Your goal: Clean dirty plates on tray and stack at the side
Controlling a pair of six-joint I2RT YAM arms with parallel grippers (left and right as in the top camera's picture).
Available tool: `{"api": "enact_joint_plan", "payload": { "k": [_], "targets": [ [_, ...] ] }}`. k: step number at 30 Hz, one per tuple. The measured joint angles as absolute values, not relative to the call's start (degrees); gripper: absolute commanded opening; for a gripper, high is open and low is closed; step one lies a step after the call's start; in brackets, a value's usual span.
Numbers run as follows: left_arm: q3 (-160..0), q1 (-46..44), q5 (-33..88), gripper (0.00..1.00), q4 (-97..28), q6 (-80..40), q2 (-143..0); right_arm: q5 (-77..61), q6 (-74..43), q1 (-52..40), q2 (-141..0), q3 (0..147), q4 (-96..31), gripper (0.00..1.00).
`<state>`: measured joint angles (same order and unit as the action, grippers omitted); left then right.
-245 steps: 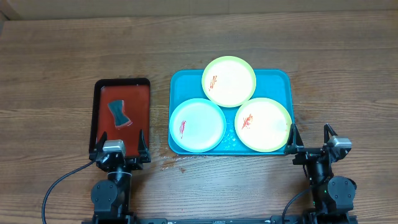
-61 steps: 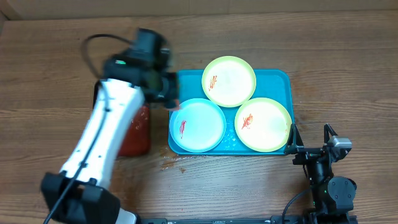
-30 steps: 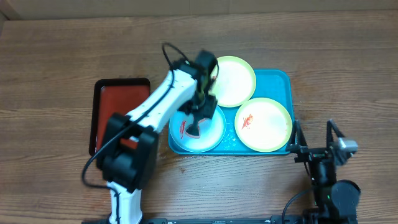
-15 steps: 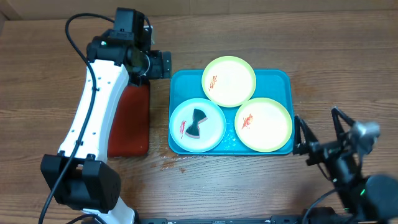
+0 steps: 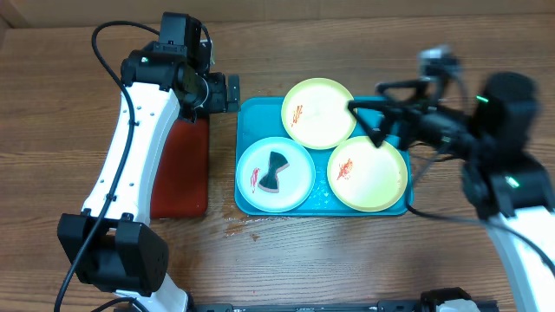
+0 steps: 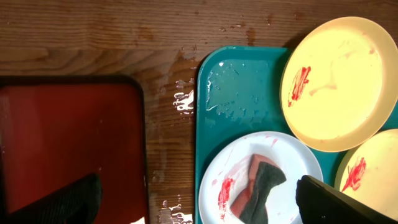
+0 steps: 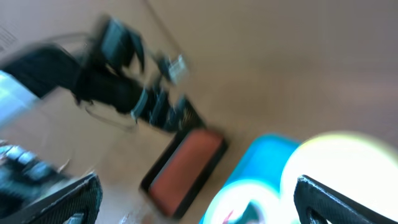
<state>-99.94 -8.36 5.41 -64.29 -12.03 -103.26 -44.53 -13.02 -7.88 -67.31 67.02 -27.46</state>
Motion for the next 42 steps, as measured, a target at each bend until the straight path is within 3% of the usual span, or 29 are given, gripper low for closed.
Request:
{"api": "enact_joint_plan", "payload": {
  "k": [4,7,12,19,27,42],
  "targets": [
    [-99.94,-8.36,5.43,1.00,-65.17,-12.03,-103.26,-35.18,-14.15,-15.07,-75.83,69.17,-39.35,0.78],
    [-99.90,-8.36,5.43,1.00,-65.19,-12.03,-103.26,-26.35,-16.40,-20.47,-85.80,74.48,-49.30,0.77],
    [-99.90,-8.36,5.45,1.00,-64.99,-12.03,-103.26,-21.54,-16.86,-23.27,-95.92,79.50,-53.15,0.78],
    [-99.90,-8.36,5.56,1.00,-64.71,-12.03,-103.26,-13.21,-16.43,-26.22,-106.56,79.94,-51.64,0.41],
    [-99.90,-8.36,5.82,1.00,-64.75,-12.03,-103.26,-8.73,-15.44,-27.03,-110.89,79.94,-51.57,0.40],
    [-94.85,-10.39,8.86,1.00,-63.68,-10.92,-103.26,-12.73,-11.97,-27.05,-111.39,74.87,-49.56,0.40]
  ]
}}
